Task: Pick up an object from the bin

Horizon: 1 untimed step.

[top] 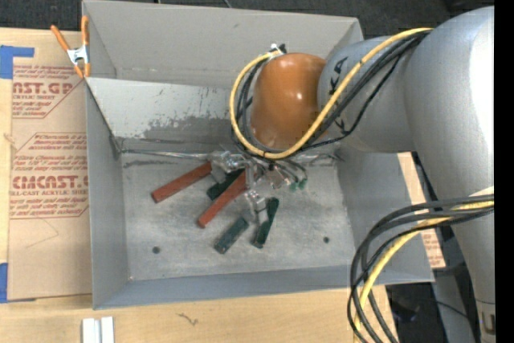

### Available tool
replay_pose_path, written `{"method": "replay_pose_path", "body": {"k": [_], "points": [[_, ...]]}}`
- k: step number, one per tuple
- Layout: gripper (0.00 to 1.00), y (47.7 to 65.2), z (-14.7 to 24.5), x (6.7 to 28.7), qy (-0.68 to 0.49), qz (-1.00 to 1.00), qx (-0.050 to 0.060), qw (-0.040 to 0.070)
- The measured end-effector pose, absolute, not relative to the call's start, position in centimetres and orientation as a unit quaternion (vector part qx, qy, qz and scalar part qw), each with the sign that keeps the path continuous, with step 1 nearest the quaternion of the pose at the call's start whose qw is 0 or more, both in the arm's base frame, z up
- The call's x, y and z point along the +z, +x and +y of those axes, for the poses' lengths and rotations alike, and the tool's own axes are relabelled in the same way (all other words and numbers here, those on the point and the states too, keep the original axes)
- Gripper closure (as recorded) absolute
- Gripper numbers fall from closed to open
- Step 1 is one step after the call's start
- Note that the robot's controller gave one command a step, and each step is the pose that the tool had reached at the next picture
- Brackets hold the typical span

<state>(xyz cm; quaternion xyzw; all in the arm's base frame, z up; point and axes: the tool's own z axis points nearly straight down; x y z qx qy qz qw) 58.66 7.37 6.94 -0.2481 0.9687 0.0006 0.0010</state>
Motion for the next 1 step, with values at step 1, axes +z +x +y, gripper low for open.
{"method": "replay_pose_path", "body": {"k": [1], "points": [[0.00,57.84,8.36,10.18,-0.256,0.967,0.000,0.002]]}}
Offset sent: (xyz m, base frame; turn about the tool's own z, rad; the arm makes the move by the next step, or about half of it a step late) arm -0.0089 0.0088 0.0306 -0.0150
